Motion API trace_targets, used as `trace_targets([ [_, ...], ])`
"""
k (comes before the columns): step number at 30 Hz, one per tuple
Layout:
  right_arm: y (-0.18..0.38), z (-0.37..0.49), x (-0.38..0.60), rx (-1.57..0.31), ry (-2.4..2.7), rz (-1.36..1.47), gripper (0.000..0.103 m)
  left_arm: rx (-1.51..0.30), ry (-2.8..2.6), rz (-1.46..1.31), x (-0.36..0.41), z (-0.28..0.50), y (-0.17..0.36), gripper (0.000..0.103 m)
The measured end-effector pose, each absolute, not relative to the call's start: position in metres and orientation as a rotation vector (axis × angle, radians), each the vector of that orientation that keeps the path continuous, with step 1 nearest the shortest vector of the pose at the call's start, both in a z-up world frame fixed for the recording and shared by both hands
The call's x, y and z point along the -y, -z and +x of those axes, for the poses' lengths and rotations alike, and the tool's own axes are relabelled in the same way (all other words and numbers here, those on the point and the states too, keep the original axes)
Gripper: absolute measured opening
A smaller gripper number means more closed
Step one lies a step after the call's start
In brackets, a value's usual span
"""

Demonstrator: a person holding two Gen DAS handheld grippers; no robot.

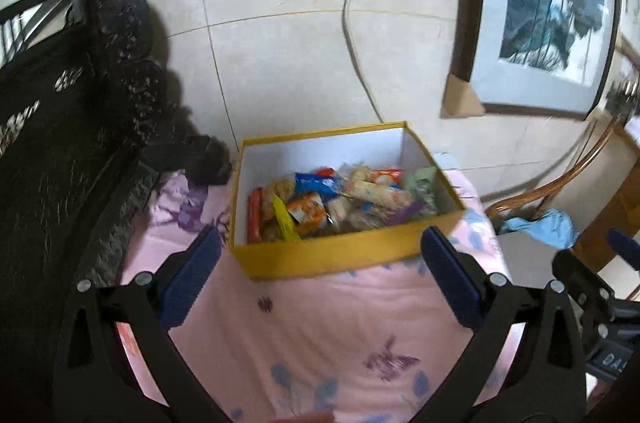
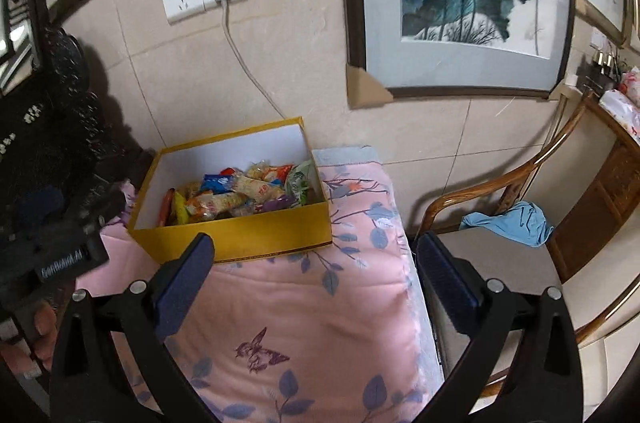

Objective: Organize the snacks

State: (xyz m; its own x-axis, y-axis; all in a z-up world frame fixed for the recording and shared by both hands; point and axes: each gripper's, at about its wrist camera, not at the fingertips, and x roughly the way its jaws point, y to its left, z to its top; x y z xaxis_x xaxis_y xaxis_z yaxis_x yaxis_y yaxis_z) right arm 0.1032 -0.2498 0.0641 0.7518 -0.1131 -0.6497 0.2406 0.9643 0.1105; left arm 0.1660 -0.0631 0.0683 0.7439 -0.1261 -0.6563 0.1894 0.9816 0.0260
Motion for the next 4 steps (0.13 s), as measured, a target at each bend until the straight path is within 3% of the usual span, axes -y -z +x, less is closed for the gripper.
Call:
trace_targets([
  [4, -0.08, 0.081, 0.243, -0.674, 0.255, 0.147, 0.102, -0.706, 0.178, 0.119, 0.062, 0.145, -0.074, 0.101],
])
